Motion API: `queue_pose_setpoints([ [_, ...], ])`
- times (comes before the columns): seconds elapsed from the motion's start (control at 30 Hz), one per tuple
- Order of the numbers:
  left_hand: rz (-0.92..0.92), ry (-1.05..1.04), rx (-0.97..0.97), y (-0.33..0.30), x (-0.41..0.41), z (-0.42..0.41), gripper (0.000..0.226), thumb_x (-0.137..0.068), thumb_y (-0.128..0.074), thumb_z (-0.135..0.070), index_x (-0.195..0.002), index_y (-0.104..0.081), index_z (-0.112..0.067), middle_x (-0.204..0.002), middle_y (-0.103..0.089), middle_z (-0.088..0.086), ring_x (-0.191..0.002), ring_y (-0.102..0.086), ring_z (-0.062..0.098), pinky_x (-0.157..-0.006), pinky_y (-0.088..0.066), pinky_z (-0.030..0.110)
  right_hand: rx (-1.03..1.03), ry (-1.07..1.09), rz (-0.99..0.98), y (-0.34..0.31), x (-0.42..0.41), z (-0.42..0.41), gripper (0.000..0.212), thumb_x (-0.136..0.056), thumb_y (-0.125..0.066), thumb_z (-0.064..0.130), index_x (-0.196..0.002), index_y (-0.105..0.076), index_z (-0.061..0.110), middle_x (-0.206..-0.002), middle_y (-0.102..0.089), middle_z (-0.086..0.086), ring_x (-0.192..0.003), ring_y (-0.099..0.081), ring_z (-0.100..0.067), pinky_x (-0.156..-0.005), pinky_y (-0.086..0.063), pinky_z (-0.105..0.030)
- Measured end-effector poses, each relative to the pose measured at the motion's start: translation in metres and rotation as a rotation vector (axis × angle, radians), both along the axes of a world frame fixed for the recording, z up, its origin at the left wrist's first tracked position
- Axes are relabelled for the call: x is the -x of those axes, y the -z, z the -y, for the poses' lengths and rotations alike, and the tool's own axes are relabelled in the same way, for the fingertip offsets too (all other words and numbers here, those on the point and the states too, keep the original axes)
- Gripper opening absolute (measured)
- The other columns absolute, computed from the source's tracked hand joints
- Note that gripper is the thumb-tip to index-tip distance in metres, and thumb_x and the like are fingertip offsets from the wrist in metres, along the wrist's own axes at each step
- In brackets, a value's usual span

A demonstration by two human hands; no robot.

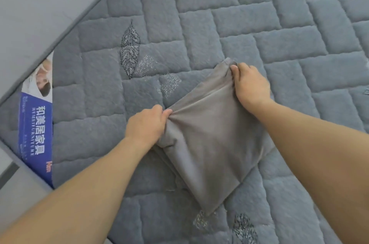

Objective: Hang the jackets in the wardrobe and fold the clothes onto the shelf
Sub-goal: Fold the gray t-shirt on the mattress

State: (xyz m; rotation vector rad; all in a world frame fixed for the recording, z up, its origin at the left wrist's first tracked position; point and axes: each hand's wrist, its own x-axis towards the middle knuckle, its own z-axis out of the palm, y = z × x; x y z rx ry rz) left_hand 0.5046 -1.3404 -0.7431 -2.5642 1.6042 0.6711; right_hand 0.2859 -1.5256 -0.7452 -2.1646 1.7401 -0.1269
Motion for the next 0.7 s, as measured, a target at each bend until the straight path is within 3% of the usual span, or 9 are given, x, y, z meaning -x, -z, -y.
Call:
queue_pose_setpoints([
  [0.1, 0.163, 0.145, -0.006, 0.005, -0.009, 0.005, 0.046, -0.103, -0.027, -0.054, -0.097, -0.05, -0.015, -0.097, -0.07, 0.016, -0.092, -0.067, 0.039, -0.065, -0.034, 0.038, -0.011, 0.037, 0.001, 0.001, 0.001, 0.006, 0.047, -0.102, -0.021, 0.055, -0.097, -0.045, 0.015, -0.1, -0.06, -0.014, -0.094, -0.058, -0.038, -0.069, -0.033, -0.04],
  [0.2, 0.185, 0.116, 0.008, 0.002, 0.0, 0.017, 0.034, -0.103, -0.035, -0.042, -0.107, -0.051, -0.012, -0.106, -0.066, 0.014, -0.1, -0.062, 0.036, -0.074, -0.043, 0.041, -0.135, 0.19, 0.137, -0.002, 0.015, 0.0, 0.048, -0.098, -0.025, 0.062, -0.098, -0.043, 0.017, -0.094, -0.056, -0.006, -0.1, -0.057, -0.036, -0.074, -0.033, -0.039],
  [0.27, 0.144, 0.109, 0.106, -0.007, 0.018, 0.035, 0.03, -0.098, -0.045, -0.036, -0.115, -0.052, -0.012, -0.115, -0.059, 0.012, -0.107, -0.054, 0.036, -0.084, -0.041, 0.045, -0.19, 0.178, 0.17, -0.008, 0.04, -0.011, 0.048, -0.097, -0.03, 0.063, -0.098, -0.043, 0.016, -0.096, -0.059, -0.007, -0.099, -0.058, -0.035, -0.074, -0.036, -0.039],
  [0.37, -0.022, 0.196, 0.239, -0.022, 0.057, 0.078, 0.044, -0.094, -0.052, -0.038, -0.132, -0.048, -0.017, -0.131, -0.048, 0.009, -0.117, -0.045, 0.034, -0.095, -0.037, 0.046, -0.22, 0.048, 0.038, -0.015, 0.089, -0.037, 0.046, -0.097, -0.038, 0.058, -0.09, -0.047, 0.013, -0.093, -0.06, -0.01, -0.093, -0.056, -0.034, -0.074, -0.041, -0.041],
  [0.43, -0.132, 0.182, 0.227, -0.026, 0.086, 0.113, 0.054, -0.095, -0.05, -0.044, -0.142, -0.039, -0.021, -0.142, -0.039, 0.007, -0.126, -0.038, 0.032, -0.103, -0.034, 0.046, -0.208, -0.014, -0.025, -0.018, 0.115, -0.05, 0.041, -0.099, -0.04, 0.05, -0.083, -0.046, 0.012, -0.089, -0.057, -0.011, -0.089, -0.055, -0.034, -0.07, -0.039, -0.041],
  [0.53, -0.271, -0.043, 0.072, -0.02, 0.12, 0.161, 0.052, -0.096, -0.048, -0.05, -0.14, -0.04, -0.022, -0.145, -0.036, 0.008, -0.133, -0.032, 0.033, -0.108, -0.026, 0.048, -0.111, -0.032, -0.114, -0.013, 0.131, -0.06, 0.04, -0.1, -0.032, 0.049, -0.085, -0.047, 0.015, -0.083, -0.058, -0.006, -0.081, -0.058, -0.033, -0.059, -0.034, -0.038],
  [0.6, -0.266, -0.168, 0.017, -0.011, 0.128, 0.184, 0.042, -0.099, -0.044, -0.045, -0.133, -0.047, -0.02, -0.144, -0.04, 0.009, -0.134, -0.032, 0.033, -0.108, -0.023, 0.049, -0.041, -0.015, -0.126, -0.009, 0.131, -0.064, 0.041, -0.1, -0.031, 0.051, -0.083, -0.045, 0.016, -0.074, -0.055, -0.001, -0.073, -0.058, -0.031, -0.054, -0.031, -0.036],
  [0.7, -0.192, -0.182, 0.077, 0.004, 0.125, 0.2, 0.033, -0.101, -0.04, -0.036, -0.126, -0.049, -0.016, -0.14, -0.048, 0.008, -0.133, -0.037, 0.033, -0.105, -0.025, 0.049, 0.005, 0.027, -0.1, 0.001, 0.133, -0.067, 0.043, -0.101, -0.031, 0.05, -0.077, -0.039, 0.015, -0.064, -0.053, -0.005, -0.066, -0.059, -0.033, -0.051, -0.025, -0.035],
])
